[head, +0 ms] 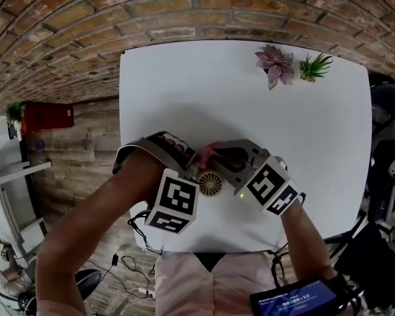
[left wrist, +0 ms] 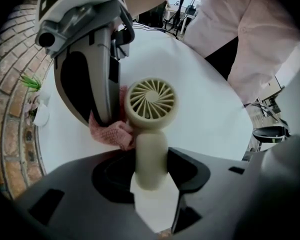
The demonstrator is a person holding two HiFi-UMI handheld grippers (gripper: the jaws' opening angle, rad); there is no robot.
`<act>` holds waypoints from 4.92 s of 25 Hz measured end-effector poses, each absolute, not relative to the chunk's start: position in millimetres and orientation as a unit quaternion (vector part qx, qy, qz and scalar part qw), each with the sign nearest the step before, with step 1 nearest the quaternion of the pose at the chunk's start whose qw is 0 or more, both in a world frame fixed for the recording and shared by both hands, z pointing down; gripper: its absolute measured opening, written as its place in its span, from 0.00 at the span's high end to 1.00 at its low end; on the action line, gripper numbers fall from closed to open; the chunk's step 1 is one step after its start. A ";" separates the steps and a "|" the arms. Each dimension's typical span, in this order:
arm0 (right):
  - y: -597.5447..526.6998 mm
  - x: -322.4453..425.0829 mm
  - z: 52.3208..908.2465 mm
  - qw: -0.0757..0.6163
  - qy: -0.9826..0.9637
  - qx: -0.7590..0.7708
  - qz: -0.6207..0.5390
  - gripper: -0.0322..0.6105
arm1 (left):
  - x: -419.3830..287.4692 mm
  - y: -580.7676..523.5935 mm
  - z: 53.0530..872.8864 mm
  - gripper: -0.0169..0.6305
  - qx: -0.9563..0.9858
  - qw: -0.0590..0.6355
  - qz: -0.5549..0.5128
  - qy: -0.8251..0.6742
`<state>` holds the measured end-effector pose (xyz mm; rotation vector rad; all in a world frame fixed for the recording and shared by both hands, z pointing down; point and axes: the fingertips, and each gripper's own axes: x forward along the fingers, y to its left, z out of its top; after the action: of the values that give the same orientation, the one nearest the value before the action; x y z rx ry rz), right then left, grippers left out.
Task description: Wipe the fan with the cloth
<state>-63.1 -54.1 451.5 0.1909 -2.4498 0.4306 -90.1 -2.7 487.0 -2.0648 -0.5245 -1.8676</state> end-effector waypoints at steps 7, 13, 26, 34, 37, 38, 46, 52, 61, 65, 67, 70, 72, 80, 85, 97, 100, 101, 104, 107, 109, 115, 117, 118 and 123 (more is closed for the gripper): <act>-35.8 -56.0 453.2 0.337 -0.937 -0.035 0.081 0.89 | -92.4 -2.5 486.1 0.67 -0.718 0.157 -0.652 -0.188; -25.9 -43.3 453.4 0.348 -0.932 -0.081 0.063 0.89 | -92.9 -2.6 487.0 0.67 -0.713 0.161 -0.655 -0.191; -1.4 -12.5 454.2 0.353 -0.928 -0.064 0.100 0.89 | -94.6 -5.7 487.9 0.67 -0.720 0.136 -0.660 -0.164; 30.8 -8.1 449.6 0.334 -0.932 -0.057 0.127 0.89 | -97.1 -9.0 487.6 0.67 -0.720 0.105 -0.675 -0.120; 45.9 -12.1 447.7 0.324 -0.934 -0.063 0.134 0.89 | -98.0 -10.1 488.5 0.67 -0.716 0.100 -0.684 -0.099; 50.6 -13.6 447.0 0.320 -0.935 -0.065 0.135 0.89 | -98.3 -11.2 488.9 0.67 -0.716 0.091 -0.686 -0.087; 79.7 -21.2 434.3 0.294 -0.943 -0.068 0.140 0.89 | -107.8 -12.7 488.3 0.67 -0.717 -0.030 -0.693 0.068; 76.1 -6.2 422.5 0.298 -0.945 -0.047 0.126 0.89 | -115.6 -16.6 488.0 0.66 -0.703 -0.132 -0.672 0.193; 85.5 8.2 414.7 0.301 -0.945 -0.035 0.124 0.89 | -80.5 8.5 470.0 0.51 -0.733 -0.360 -0.514 0.260; 83.8 17.9 411.9 0.298 -0.946 -0.019 0.124 0.89 | -60.6 26.6 460.2 0.49 -0.735 -0.464 -0.420 0.260; 81.1 26.4 411.8 0.300 -0.946 -0.008 0.125 0.89 | -43.2 36.5 454.6 0.49 -0.737 -0.504 -0.377 0.246; 78.8 38.8 412.8 0.304 -0.944 0.005 0.128 0.89 | -18.4 48.3 452.6 0.49 -0.746 -0.517 -0.356 0.222; 78.2 45.3 414.0 0.308 -0.942 0.012 0.132 0.89 | -7.6 50.9 455.0 0.49 -0.754 -0.507 -0.359 0.214; 77.5 43.6 413.3 0.306 -0.944 0.012 0.126 0.89 | -17.6 65.8 452.0 0.47 -0.767 -0.467 -0.391 0.201; 70.9 28.3 409.0 0.304 -0.945 0.021 0.119 0.89 | -45.9 78.6 428.2 0.45 -0.793 -0.363 -0.451 0.190; 62.4 5.5 420.2 0.338 -0.908 0.064 0.237 0.89 | -69.5 -1.3 446.7 0.38 -0.807 0.022 -0.579 0.111; 57.0 0.5 426.4 0.339 -0.899 0.075 0.267 0.89 | -68.5 -4.5 460.9 0.38 -0.810 -0.001 -0.579 0.090; 56.1 -1.2 428.4 0.339 -0.896 0.078 0.276 0.89 | -69.1 -5.3 464.8 0.38 -0.809 -0.003 -0.581 0.085; 56.8 -7.5 435.0 0.340 -0.888 0.078 0.300 0.89 | -71.2 -7.3 472.9 0.38 -0.808 -0.009 -0.583 0.080; 57.8 -14.4 441.2 0.342 -0.879 0.077 0.322 0.89 | -70.9 -7.7 476.2 0.38 -0.807 -0.009 -0.585 0.075; 57.1 -18.4 445.9 0.342 -0.873 0.078 0.340 0.89 | -71.3 -7.9 477.5 0.39 -0.802 0.005 -0.593 0.065; 61.6 -30.7 459.9 0.340 -0.851 0.082 0.392 0.89 | -67.7 -5.9 478.0 0.40 -0.795 0.028 -0.604 0.045; 62.6 -36.8 462.5 0.333 -0.846 0.087 0.407 0.89 | -68.2 -5.8 478.0 0.40 -0.796 0.029 -0.603 0.044; 62.5 -39.7 463.2 0.329 -0.845 0.090 0.413 0.89 | -68.4 -6.0 478.0 0.40 -0.796 0.029 -0.603 0.045; 56.9 -47.8 463.8 0.309 -0.843 0.114 0.425 0.89 | -68.9 -5.8 477.6 0.40 -0.797 0.031 -0.602 0.046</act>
<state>-47.8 56.9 463.8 0.3000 -2.2281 1.1235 -68.9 -5.8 477.6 -2.4552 0.1406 -1.8533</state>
